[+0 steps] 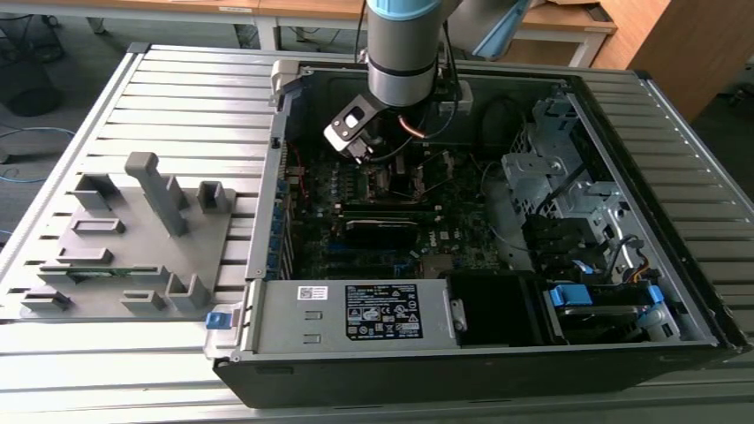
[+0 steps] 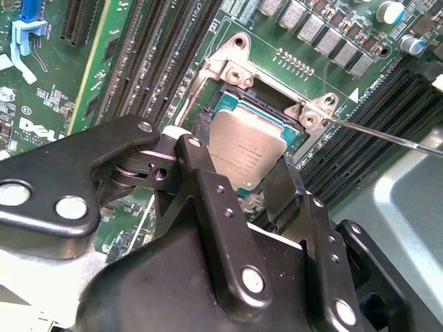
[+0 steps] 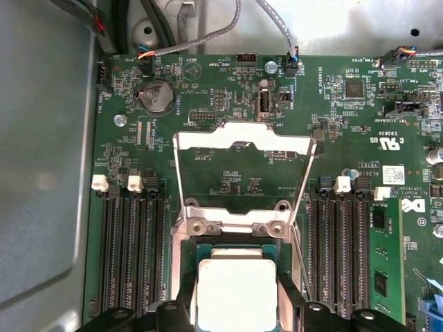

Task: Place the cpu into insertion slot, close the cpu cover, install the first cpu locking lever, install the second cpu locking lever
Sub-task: 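Place the cpu into insertion slot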

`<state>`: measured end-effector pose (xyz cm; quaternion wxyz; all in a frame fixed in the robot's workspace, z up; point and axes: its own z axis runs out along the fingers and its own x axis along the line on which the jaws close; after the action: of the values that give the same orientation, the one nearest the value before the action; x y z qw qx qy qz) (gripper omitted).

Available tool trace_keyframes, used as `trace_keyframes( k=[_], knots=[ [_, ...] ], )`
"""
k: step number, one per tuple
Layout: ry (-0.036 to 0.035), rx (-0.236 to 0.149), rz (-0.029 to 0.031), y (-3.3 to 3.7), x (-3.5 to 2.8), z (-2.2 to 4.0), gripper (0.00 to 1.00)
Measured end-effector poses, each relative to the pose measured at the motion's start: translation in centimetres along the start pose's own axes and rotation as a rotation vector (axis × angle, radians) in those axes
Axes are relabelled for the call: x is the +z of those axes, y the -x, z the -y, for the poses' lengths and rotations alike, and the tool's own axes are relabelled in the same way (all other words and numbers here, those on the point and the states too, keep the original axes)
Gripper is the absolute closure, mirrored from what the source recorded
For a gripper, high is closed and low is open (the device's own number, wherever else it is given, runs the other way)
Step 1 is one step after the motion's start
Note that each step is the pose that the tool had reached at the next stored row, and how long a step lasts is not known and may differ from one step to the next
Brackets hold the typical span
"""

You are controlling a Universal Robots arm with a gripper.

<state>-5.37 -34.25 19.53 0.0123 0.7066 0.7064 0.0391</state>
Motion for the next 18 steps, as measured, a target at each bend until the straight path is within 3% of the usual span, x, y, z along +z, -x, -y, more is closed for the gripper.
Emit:
trace_keyframes(
  k=[18],
  knots=[
    [-0.0003, 0.0, 0.0004, -0.08, 0.33, 0.11, 0.46]
  ],
)
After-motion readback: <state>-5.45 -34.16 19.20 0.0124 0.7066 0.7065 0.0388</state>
